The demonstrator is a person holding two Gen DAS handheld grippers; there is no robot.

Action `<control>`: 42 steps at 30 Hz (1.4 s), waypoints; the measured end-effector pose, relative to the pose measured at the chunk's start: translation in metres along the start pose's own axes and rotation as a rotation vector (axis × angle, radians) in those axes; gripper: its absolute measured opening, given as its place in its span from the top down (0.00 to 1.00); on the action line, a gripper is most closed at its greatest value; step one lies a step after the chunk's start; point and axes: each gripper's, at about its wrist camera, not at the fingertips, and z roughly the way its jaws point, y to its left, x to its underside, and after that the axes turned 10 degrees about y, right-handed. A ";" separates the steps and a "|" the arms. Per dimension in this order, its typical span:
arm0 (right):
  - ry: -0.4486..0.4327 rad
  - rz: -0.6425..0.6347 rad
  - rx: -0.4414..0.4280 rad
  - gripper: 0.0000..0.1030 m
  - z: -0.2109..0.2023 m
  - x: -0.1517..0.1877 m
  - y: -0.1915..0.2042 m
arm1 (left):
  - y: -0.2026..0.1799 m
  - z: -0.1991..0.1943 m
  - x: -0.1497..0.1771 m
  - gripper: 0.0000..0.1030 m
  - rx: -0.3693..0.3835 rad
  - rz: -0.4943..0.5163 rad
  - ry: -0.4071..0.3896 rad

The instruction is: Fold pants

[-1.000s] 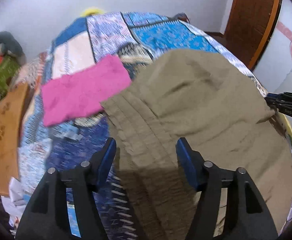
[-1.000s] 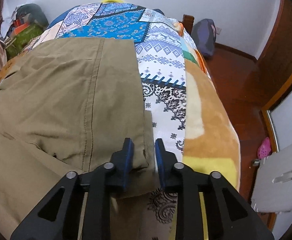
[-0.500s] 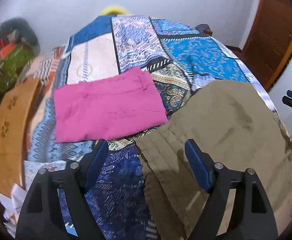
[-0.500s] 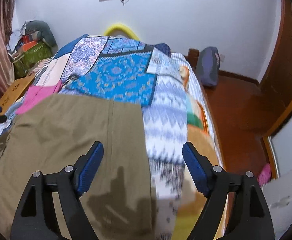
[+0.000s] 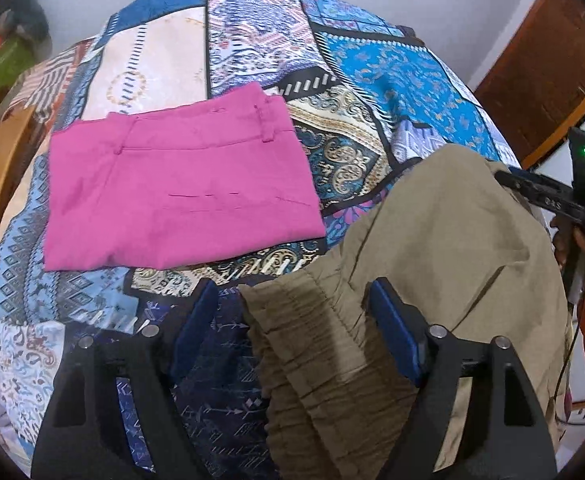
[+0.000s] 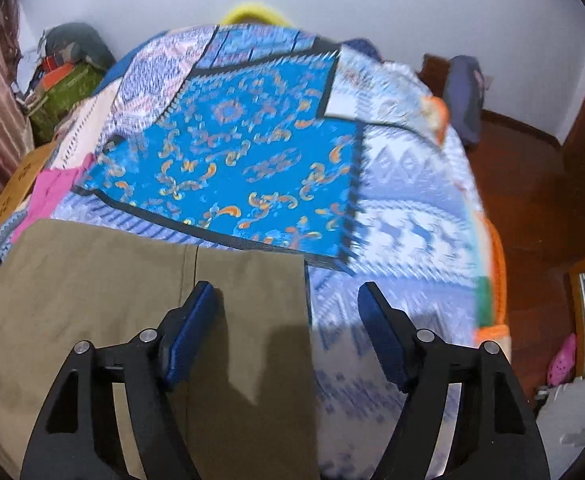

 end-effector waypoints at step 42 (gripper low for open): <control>-0.438 0.045 0.146 0.98 -0.237 0.094 0.031 | -0.088 -0.181 0.069 0.50 -0.172 0.266 -0.416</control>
